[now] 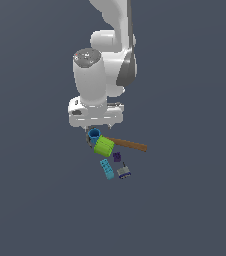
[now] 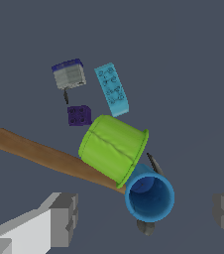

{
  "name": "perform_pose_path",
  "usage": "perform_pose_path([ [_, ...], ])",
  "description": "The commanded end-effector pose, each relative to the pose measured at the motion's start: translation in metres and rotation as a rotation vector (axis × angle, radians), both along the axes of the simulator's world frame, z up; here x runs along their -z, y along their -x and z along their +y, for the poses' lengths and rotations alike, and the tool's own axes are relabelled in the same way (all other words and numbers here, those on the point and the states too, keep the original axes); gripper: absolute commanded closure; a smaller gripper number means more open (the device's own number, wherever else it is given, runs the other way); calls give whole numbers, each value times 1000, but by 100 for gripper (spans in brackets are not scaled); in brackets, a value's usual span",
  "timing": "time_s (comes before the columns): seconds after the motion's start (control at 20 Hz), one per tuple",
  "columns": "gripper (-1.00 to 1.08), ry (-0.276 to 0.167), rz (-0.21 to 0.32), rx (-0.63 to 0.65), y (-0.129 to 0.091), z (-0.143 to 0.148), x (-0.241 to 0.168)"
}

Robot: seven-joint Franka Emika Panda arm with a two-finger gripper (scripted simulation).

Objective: Pick up a designated object from a clutter of objects.

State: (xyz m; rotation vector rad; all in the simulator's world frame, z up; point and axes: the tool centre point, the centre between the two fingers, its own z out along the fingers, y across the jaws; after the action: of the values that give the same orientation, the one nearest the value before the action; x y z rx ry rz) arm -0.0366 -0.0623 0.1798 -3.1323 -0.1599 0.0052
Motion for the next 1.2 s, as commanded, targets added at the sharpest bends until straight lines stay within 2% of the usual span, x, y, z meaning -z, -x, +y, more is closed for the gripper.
perform_pose_path([
  [0.0, -92, 1, -2, -7, 9, -9, 18],
  [0.5, -92, 4, -4, -22, 34, -27, 56],
  [1.15, -92, 5, -3, -22, 36, -28, 75],
])
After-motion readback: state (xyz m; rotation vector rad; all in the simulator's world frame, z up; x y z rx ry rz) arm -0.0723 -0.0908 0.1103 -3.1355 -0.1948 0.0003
